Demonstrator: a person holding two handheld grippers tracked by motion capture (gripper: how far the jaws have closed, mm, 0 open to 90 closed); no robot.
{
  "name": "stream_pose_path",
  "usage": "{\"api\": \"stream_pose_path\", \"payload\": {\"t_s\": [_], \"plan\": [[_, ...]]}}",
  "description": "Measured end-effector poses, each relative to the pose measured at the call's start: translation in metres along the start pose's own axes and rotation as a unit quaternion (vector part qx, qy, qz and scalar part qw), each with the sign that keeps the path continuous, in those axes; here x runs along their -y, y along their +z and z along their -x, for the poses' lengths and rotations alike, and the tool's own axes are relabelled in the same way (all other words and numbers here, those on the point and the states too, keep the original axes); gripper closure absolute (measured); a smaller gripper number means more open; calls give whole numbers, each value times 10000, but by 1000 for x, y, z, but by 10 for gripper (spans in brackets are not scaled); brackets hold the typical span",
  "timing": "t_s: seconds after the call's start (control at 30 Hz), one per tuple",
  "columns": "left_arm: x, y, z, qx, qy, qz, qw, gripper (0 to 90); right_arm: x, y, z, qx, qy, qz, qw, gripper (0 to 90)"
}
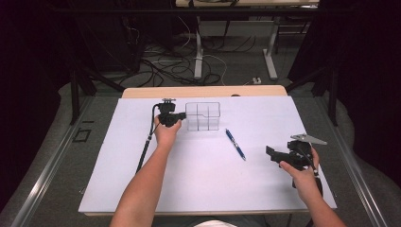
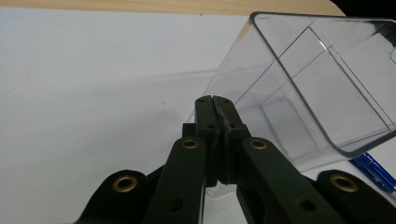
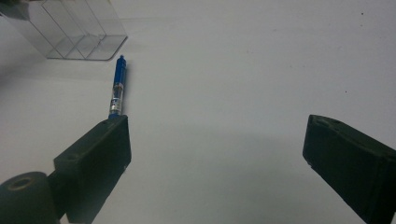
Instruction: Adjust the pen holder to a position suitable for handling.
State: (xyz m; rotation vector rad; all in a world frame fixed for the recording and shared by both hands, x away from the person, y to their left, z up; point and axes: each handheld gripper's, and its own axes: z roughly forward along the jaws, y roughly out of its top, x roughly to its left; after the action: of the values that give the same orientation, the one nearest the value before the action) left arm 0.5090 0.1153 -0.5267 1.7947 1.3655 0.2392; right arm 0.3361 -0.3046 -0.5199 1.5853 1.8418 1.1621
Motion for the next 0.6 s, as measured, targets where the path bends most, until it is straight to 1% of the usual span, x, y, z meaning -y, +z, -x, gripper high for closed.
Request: {"api": "stream_pose_path", "payload": {"t_s": [0.03, 0.07, 0.1, 0.13, 0.2, 0.23, 0.27, 0.37, 0.5, 0.57, 0.6], "plan": [[0, 1, 1, -1, 7, 3, 10000, 900, 0, 0, 0, -1, -1, 3, 10000, 75], [0, 0, 1, 21, 29, -51, 10000, 900, 0, 0, 0, -10, -6, -8, 10000, 75], [0, 0, 1, 21, 29, -51, 10000, 900, 0, 0, 0, -11, -12, -5, 10000, 76], [1, 2, 2, 34, 16, 7, 10000, 900, 0, 0, 0, 0, -14, 5, 10000, 76], [1, 3, 3, 64, 20, -1, 10000, 900, 0, 0, 1, -2, -25, 8, 10000, 78], [1, 3, 4, 93, 57, -34, 9999, 900, 0, 0, 1, -4, -31, 8, 10000, 81], [2, 4, 5, 62, 58, -16, 10000, 900, 0, 0, 1, -6, -29, 5, 10000, 87], [2, 4, 6, 70, 35, -26, 10000, 900, 0, 0, 0, -8, 8, -26, 10000, 102], [1, 3, 6, 72, 50, 35, 10000, 900, 0, -1, -1, -3, 53, -42, 10000, 123], [0, -1, 6, 61, 59, 24, 10000, 900, -1, -1, 0, -12, 45, -51, 10000, 124], [0, -3, 6, 32, 49, 45, 10000, 886, -1, -1, 0, -10, 52, -60, 10000, 124]]}}
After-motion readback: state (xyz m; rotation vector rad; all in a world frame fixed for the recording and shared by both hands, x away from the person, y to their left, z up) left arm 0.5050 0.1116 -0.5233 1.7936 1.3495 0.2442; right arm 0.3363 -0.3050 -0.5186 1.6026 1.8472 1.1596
